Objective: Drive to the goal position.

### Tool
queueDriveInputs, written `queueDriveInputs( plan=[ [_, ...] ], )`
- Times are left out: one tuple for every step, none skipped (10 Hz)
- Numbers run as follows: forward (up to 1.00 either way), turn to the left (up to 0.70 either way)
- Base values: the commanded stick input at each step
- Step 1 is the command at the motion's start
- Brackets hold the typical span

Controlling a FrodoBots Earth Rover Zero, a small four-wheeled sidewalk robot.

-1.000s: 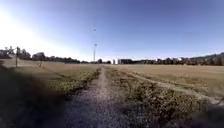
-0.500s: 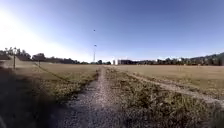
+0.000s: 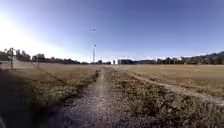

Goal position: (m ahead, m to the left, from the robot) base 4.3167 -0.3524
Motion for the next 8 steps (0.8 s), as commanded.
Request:
queueDriveInputs(
  plan=[
    [0.50,0.00],
    [0.50,0.00],
    [0.50,0.00],
    [0.50,0.00],
    [0.50,0.11],
    [0.50,0.50],
    [0.50,0.50],
    [0.50,0.50]
  ],
)
